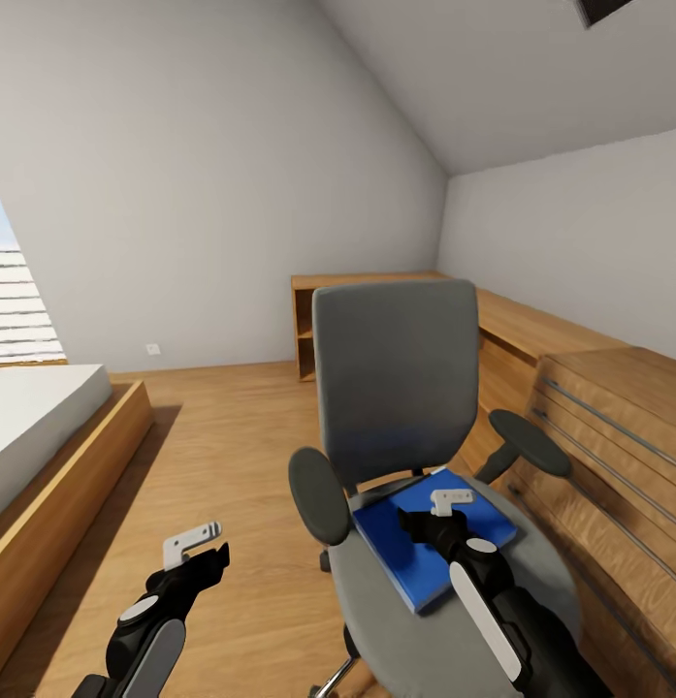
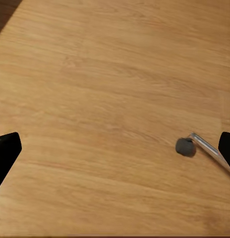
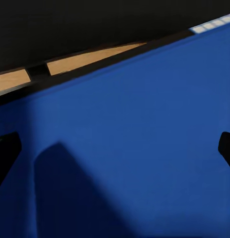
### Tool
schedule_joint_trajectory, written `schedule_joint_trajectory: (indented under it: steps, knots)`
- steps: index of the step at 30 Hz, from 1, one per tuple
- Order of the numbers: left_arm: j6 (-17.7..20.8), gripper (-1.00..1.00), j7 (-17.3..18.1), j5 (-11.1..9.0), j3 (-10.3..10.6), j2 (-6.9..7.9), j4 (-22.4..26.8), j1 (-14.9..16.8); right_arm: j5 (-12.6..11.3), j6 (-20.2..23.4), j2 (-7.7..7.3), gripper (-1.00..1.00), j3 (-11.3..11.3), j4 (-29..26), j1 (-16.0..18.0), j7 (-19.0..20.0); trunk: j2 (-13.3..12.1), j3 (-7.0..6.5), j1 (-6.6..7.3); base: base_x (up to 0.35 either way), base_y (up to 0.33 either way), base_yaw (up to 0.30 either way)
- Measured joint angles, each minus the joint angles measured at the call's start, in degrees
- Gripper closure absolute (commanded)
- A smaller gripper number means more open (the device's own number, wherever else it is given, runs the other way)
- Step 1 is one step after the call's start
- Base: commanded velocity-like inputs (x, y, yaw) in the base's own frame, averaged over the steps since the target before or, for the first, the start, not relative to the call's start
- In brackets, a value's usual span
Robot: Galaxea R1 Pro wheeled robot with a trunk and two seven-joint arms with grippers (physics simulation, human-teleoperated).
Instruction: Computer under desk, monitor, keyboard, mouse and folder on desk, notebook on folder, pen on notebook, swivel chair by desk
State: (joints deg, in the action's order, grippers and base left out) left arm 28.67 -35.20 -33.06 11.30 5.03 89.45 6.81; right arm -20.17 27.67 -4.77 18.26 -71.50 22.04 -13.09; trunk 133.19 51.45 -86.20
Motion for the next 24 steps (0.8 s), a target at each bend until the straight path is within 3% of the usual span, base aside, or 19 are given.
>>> schedule_joint_trajectory:
  steps: [15,24]
  knots:
    - [-0.01,-1.00,0.01,0.00,0.05,0.01,-0.08,0.00,-0.56,-0.03,0.02,-1.00,-0.01,-0.36,-0.01,0.09,0.00,0.00,0.00,-0.120,-0.140,0.000]
    - [0.00,-1.00,0.00,0.00,0.08,0.01,-0.07,0.03,-0.57,-0.02,0.01,-1.00,0.03,-0.31,-0.01,0.12,0.00,0.00,0.01,-0.015,-0.014,0.000]
